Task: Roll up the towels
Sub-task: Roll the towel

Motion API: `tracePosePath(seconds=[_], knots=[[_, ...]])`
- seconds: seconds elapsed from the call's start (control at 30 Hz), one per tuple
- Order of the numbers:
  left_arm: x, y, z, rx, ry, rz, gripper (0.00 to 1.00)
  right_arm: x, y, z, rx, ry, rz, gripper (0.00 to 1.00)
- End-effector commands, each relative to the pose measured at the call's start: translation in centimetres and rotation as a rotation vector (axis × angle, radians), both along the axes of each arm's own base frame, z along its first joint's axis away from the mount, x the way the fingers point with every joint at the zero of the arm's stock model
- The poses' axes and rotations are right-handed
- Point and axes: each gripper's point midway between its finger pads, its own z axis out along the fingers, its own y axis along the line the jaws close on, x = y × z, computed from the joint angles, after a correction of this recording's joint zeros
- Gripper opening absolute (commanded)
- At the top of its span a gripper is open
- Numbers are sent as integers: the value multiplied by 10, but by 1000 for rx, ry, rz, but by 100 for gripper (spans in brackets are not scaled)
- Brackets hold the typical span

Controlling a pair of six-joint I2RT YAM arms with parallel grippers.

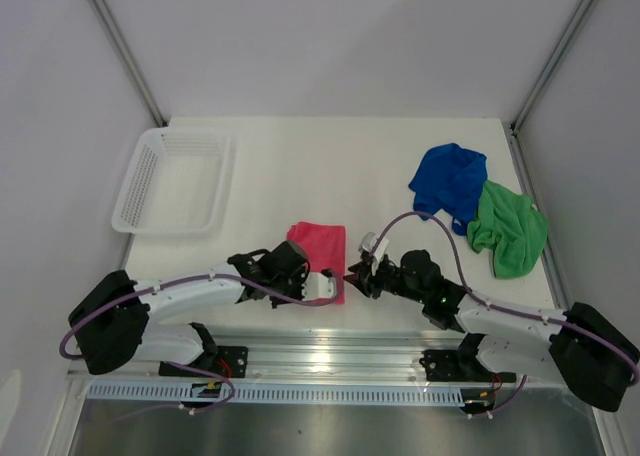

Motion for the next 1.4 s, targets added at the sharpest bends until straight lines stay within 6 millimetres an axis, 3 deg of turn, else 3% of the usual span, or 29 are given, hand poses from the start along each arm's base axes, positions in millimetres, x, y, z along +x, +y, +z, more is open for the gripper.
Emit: tracePosePath(seconds=[0.0, 0.17, 0.27, 0.47, 0.73, 0.77, 0.8, 0.83, 1.2, 1.3, 1.37], knots=[[0, -12, 16, -89, 58, -14, 1, -1, -17, -2, -157, -183, 79, 33], [2, -17, 24, -133, 94, -13, 1, -34, -11, -16, -233, -350, 309, 39], [7, -16, 28, -150, 107, 2, 1, -40, -2, -31, -320, -423, 376, 40], [8, -14, 27, -150, 136, 11, 1, -33, 9, -56, -495, -503, 409, 43], [7, -16, 25, -137, 159, 1, 1, -25, 12, -46, -496, -602, 308, 47], [7, -16, 24, -131, 163, 3, 0, -25, 12, -44, -494, -604, 301, 53], [7, -16, 24, -133, 164, 0, 1, -26, 11, -43, -492, -605, 296, 80], [7, -17, 25, -137, 165, 0, 1, -26, 9, -41, -491, -609, 291, 99], [7, -18, 26, -133, 168, -6, 1, -16, 16, -43, -496, -618, 230, 98], [6, -18, 27, -133, 173, -6, 1, -16, 21, -53, -503, -595, 252, 94], [6, -19, 28, -134, 174, -6, 1, -15, 23, -57, -503, -580, 258, 85]])
